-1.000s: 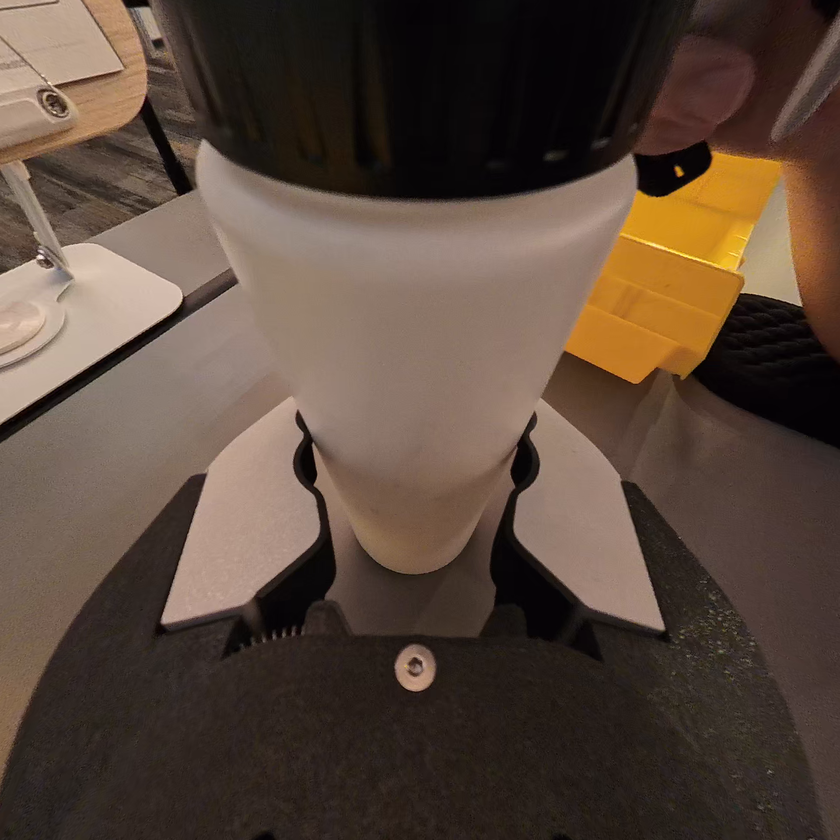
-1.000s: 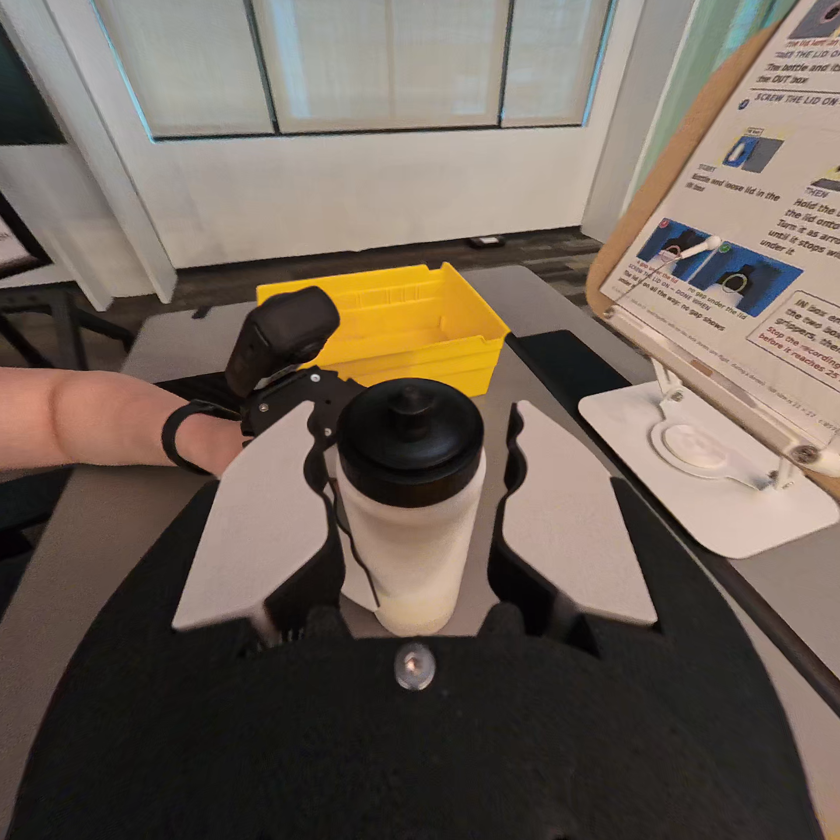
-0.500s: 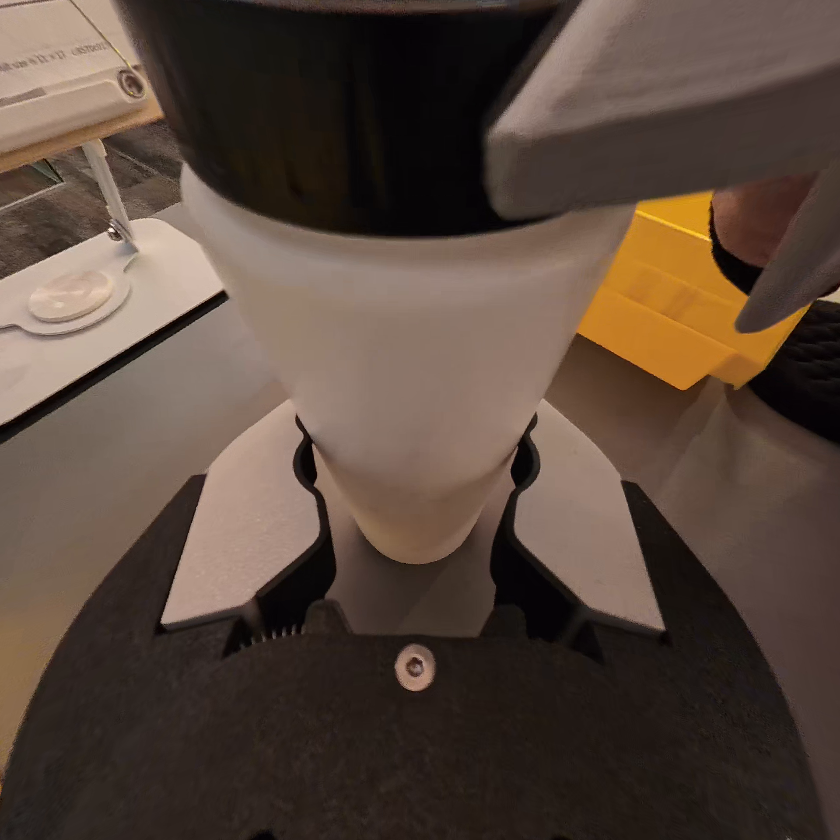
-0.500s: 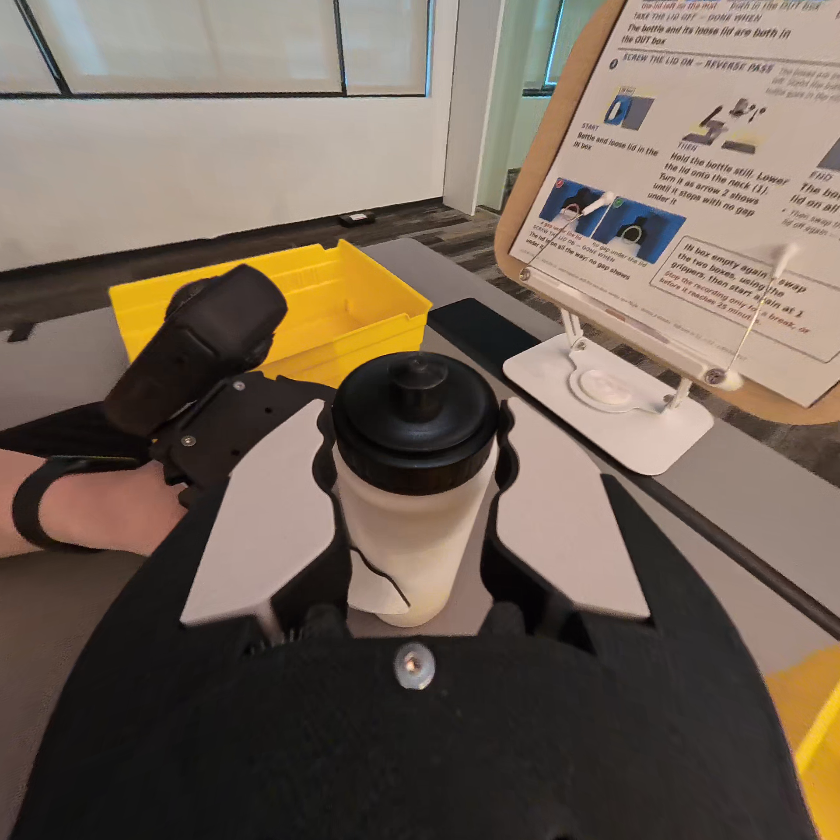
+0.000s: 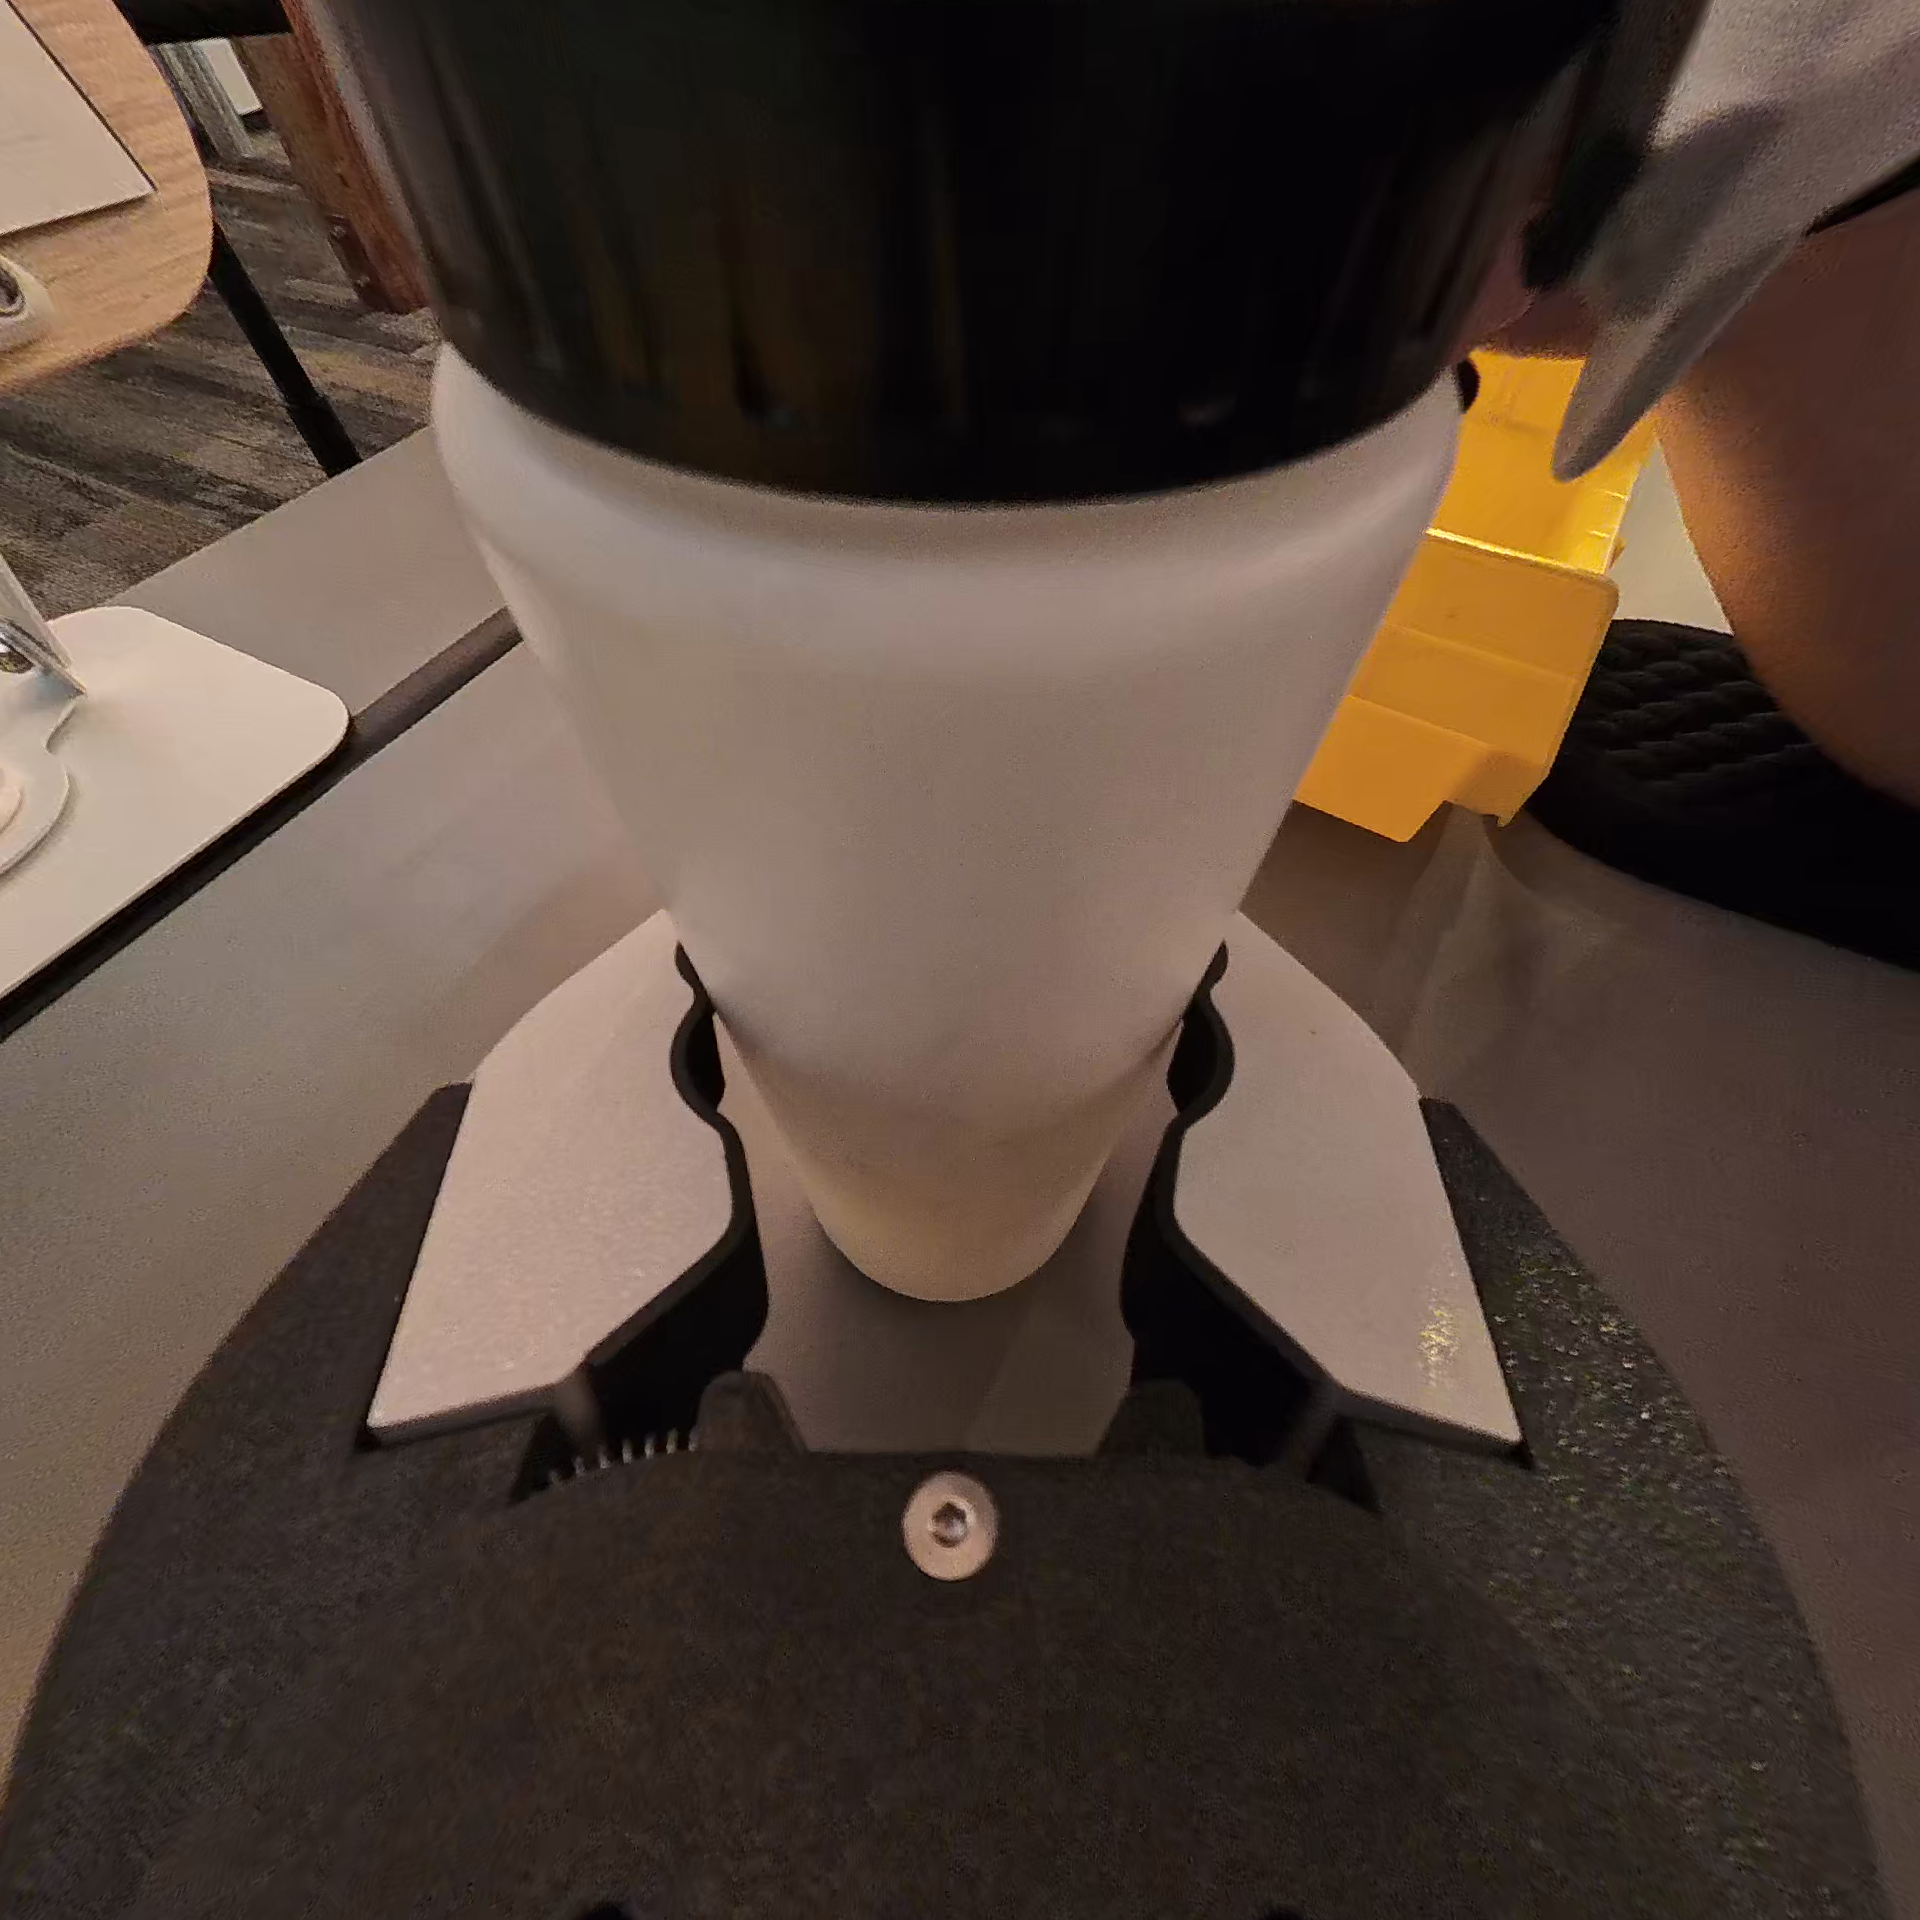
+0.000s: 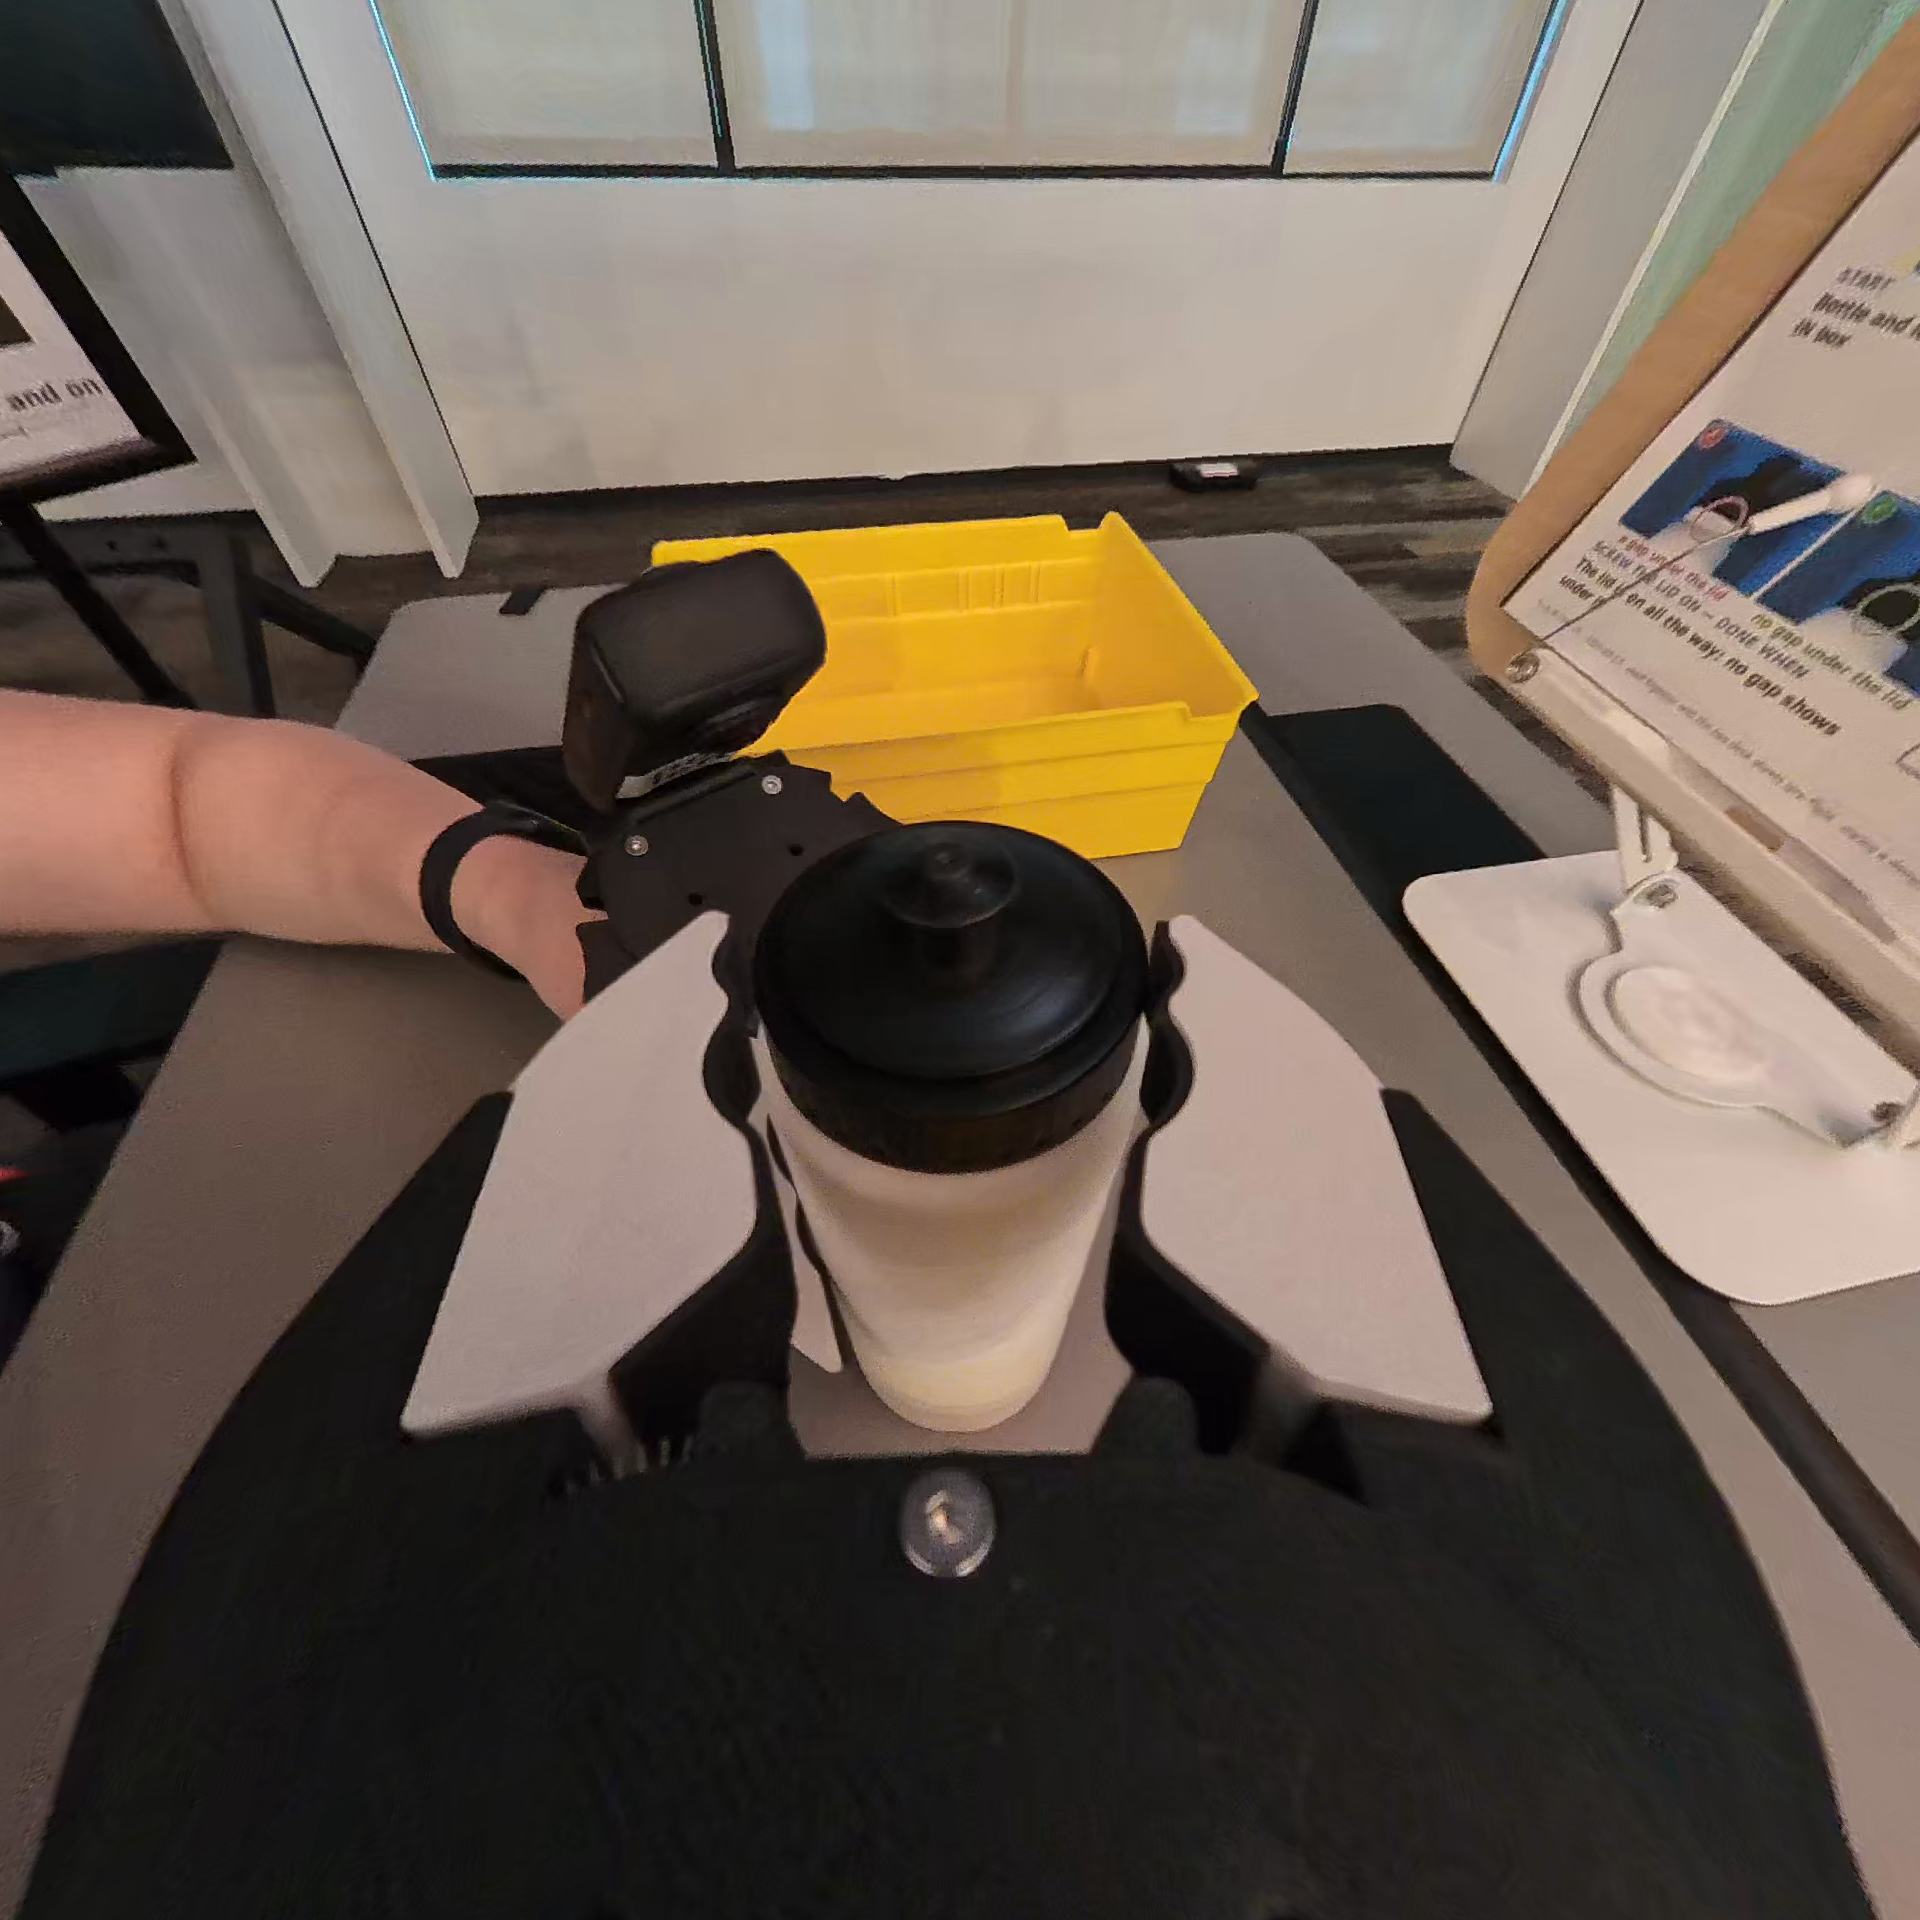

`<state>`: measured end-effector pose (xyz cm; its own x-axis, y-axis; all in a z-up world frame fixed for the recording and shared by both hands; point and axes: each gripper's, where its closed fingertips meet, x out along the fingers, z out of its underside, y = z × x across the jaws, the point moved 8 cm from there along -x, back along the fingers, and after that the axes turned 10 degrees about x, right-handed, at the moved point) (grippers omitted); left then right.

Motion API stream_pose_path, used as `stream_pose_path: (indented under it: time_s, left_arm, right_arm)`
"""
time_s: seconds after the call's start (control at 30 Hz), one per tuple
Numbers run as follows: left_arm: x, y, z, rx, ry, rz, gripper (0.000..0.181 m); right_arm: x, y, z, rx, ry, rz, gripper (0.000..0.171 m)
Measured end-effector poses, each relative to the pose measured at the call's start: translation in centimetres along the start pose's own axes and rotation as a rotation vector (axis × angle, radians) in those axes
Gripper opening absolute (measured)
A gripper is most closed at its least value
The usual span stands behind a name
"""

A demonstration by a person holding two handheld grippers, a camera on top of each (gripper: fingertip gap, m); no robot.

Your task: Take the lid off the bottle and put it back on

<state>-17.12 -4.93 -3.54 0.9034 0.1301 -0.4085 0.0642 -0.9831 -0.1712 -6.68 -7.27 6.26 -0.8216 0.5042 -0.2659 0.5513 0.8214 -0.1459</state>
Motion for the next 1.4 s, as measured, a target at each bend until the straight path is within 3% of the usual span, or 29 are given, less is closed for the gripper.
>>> stream_pose_path:
  time_s: [0.33,0.43,0.57,0.67,0.83,1.1,1.2,1.3,1.4]
  left_arm:
    - [-0.5,-0.5,0.1,-0.069,-0.055,-0.138,0.086]
    - [-0.4,-0.7,0.1,-0.064,-0.049,-0.113,0.086]
    - [-0.3,-0.5,0.1,-0.046,-0.032,-0.072,0.086]
    - [-0.1,-0.1,0.0,-0.018,-0.012,-0.015,0.086]
    - [-0.1,-0.1,-0.1,-0.038,-0.019,-0.037,0.086]
    - [-0.6,-0.3,0.1,-0.074,-0.080,-0.171,0.086]
    - [-0.5,-0.5,0.1,-0.070,-0.067,-0.144,0.086]
    - [-0.4,-0.6,0.1,-0.067,-0.056,-0.121,0.086]
    - [-0.3,-0.4,0.1,-0.052,-0.043,-0.089,0.086]
  right_arm:
    - [1.7,-1.6,0.1,0.137,0.128,0.383,0.073]
    - [1.5,-1.1,-0.1,0.128,0.096,0.314,0.073]
    - [0.6,-0.2,-0.3,0.070,0.029,0.091,0.082]
    - [0.2,0.1,0.0,0.023,0.005,0.007,0.078]
    - [0.4,0.0,0.1,0.016,-0.001,0.052,0.074]
    - [2.1,-2.0,0.1,0.090,0.093,0.433,0.074]
    - [1.9,-1.6,0.0,0.077,0.057,0.374,0.075]
    - [1.2,-0.6,-0.2,0.054,-0.002,0.232,0.088]
    - [0.5,0.1,0.0,0.009,-0.036,0.131,0.086]
